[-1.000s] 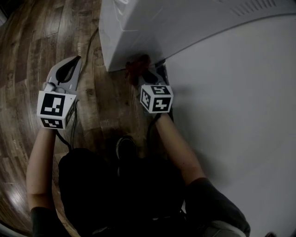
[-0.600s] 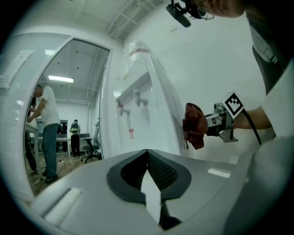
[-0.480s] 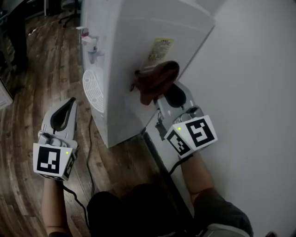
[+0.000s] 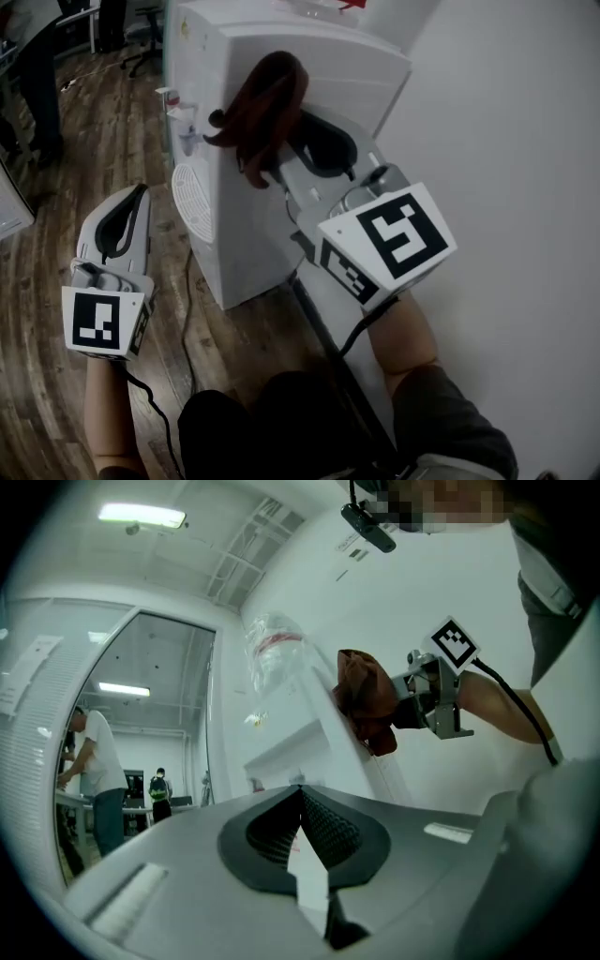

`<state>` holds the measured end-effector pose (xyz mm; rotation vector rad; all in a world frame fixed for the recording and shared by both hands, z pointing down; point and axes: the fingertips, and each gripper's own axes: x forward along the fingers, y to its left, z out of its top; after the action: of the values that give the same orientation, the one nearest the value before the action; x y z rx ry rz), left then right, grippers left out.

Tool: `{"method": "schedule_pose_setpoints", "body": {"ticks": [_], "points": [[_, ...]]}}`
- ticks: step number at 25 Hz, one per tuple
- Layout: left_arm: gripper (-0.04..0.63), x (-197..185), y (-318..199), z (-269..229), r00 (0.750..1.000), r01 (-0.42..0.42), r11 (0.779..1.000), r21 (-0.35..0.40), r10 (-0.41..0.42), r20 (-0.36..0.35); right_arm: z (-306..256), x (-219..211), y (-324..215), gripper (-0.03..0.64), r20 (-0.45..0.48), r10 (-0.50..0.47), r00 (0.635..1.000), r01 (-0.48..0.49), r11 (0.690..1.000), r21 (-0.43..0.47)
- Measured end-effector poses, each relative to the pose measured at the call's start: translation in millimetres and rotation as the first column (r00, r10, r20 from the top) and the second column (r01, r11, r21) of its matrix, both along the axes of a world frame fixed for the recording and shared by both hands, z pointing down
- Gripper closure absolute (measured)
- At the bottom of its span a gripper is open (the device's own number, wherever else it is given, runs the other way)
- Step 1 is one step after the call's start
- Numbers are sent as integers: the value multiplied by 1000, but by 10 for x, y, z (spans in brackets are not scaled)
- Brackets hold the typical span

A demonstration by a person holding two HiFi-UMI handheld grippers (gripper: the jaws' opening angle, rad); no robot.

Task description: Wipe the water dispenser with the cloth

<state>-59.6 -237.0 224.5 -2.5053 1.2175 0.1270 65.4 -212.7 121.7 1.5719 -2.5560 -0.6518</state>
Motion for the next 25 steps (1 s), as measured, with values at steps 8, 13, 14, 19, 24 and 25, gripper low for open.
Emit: {"method": "schedule_pose_setpoints", "body": {"ticks": [8,13,14,19,24,25], "points": [[575,-132,74,1500,998,34,982,-183,-24,57,2288,-93,15,555,-29,-74,997,60,937,-344],[575,-182,40,2607,998,50,957,-286,-34,59,3818,20,-16,555,-30,-60,998,35,851,-524],[575,-180,100,2895,997,52,943,-328,-31,70,4141,38,29,555,-42,-59,997,25,822,-569],[575,-248,204,3997,991,101,874,-475,-47,124,5385,134,10,555,-98,-40,994,-40,716,-697],[575,-339,251,4465,989,135,815,-564,-78,124,6178,201,40,555,-101,-3,995,-80,587,-805],[575,-352,252,4490,989,136,813,-566,-81,123,6255,208,52,555,-106,-2,994,-86,574,-814]]}}
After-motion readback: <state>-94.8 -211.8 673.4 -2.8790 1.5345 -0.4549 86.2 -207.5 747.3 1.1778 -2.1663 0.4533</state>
